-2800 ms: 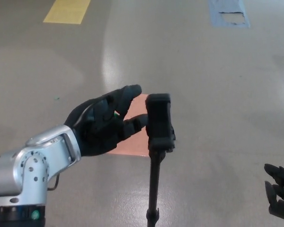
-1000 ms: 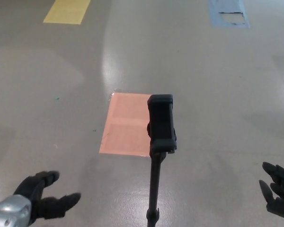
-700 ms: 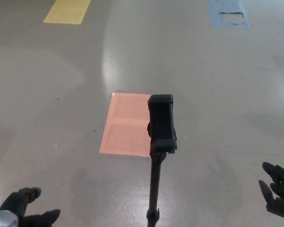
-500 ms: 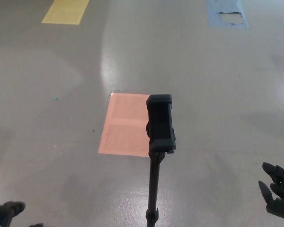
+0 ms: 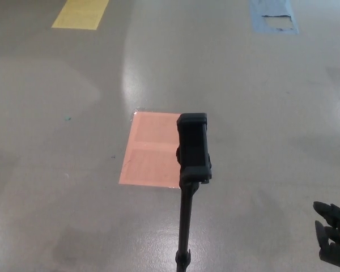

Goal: The robot uses its left hand to grab the top of a phone stand kept on the floor and rotates it anti-clockwise

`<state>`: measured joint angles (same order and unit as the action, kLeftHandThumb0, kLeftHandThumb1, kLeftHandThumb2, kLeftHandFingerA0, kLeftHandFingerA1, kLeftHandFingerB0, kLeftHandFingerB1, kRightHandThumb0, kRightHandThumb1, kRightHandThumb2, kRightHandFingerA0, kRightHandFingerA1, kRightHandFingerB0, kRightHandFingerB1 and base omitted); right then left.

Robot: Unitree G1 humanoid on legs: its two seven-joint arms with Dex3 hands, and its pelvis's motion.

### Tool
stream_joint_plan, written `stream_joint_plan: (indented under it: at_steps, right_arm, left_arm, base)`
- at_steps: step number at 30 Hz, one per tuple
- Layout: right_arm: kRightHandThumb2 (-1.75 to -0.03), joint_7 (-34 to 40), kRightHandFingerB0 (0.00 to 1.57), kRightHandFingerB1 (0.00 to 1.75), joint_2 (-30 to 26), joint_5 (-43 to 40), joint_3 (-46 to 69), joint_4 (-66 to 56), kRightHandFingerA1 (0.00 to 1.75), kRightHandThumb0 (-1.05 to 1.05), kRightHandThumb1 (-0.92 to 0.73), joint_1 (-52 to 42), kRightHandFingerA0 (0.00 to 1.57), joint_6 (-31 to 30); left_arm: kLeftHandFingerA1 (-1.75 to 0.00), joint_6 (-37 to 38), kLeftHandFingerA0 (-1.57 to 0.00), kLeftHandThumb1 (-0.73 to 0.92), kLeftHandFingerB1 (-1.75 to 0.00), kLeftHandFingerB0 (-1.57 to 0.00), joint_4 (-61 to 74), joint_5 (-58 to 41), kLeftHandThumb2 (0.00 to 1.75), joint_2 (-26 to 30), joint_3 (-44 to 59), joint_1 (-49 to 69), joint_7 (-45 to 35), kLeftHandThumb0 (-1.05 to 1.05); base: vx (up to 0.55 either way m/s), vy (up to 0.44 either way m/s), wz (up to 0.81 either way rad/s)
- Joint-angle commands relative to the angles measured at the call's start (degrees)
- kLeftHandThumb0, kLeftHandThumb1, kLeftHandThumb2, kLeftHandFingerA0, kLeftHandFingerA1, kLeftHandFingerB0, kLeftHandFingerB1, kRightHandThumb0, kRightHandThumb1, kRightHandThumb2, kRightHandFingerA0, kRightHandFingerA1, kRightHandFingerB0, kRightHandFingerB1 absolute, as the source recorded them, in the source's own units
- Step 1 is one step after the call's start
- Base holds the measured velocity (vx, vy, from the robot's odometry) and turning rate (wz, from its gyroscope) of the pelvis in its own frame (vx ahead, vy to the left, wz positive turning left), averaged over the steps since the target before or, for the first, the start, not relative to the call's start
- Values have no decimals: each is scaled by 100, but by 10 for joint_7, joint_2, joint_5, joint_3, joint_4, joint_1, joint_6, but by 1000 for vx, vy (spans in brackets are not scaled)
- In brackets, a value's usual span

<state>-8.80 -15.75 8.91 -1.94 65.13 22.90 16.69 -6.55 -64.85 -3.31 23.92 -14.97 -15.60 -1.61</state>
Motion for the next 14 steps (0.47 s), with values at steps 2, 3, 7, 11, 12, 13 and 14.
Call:
stream_joint_plan:
  at_steps: [2,3,7,11,12,13,14]
  right_arm:
    - [-85,0,0,3,-8,8,-7,17,16,-67,-92,-13,0,-19]
    - [-84,0,0,4,-8,10,-9,17,17,-67,-92,-10,0,-22]
    - [-114,-1,0,19,-9,13,-14,15,26,-75,-83,-5,0,-33]
    - [-113,-1,0,18,-9,11,-15,18,26,-75,-83,-1,0,-40]
    - [-113,-1,0,18,-9,10,-15,18,26,-75,-83,-1,0,-40]
    - [-85,-1,0,2,-9,10,-17,19,16,-64,-92,1,0,-46]
    - [-85,-1,0,2,-9,10,-17,19,16,-64,-92,1,0,-46]
  left_arm:
    - [-44,154,-46,66,-25,-11,-64,60,60,41,1,-7,-26,-32]
    - [-37,154,-38,66,-22,-10,-67,58,62,41,4,-9,-31,-33]
    - [-34,164,-27,67,-22,-9,-74,56,63,42,9,-13,-41,-37]
    - [-35,175,-28,67,-23,-10,-80,59,63,42,15,-17,-41,-37]
    - [-35,176,-28,67,-23,-10,-81,60,63,42,16,-18,-40,-37]
    - [-36,177,-30,66,-23,-10,-82,62,63,42,18,-21,-40,-37]
    - [-36,177,-30,66,-23,-10,-82,62,63,42,18,-21,-40,-37]
  base:
    - [0,0,0]
    - [0,0,0]
    - [0,0,0]
    - [0,0,0]
    - [0,0,0]
    - [0,0,0]
    - [0,0,0]
